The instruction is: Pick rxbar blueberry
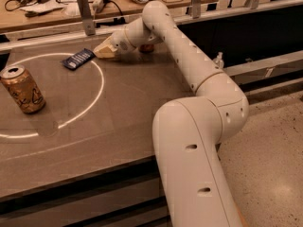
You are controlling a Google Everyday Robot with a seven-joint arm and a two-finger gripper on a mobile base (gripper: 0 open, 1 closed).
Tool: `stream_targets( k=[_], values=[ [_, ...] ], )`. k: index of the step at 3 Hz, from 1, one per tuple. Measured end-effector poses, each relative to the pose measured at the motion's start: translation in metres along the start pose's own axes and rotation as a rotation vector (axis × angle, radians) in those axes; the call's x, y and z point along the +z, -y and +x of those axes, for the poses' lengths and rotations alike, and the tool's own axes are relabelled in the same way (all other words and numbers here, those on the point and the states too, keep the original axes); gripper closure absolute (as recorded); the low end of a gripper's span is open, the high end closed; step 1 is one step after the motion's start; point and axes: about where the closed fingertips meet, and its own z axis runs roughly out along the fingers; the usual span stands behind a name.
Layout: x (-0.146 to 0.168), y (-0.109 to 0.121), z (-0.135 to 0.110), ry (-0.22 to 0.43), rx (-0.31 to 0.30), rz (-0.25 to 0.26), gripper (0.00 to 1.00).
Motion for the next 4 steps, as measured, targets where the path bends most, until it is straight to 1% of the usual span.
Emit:
stream_targets(
  k=[1, 2, 3, 4],
  values=[
    [-0.027, -0.013, -0.001, -0.010, 0.012, 0.015, 1.00],
    [-0.052, -0.034, 0.000, -0.016, 0.027, 0.027, 1.00],
    [-0.073, -0.064, 0.000, -0.015, 0.040, 0.026, 0.97],
    [-0.068, -0.063, 0.001, -0.016, 0.040, 0.021, 0.75]
  ],
)
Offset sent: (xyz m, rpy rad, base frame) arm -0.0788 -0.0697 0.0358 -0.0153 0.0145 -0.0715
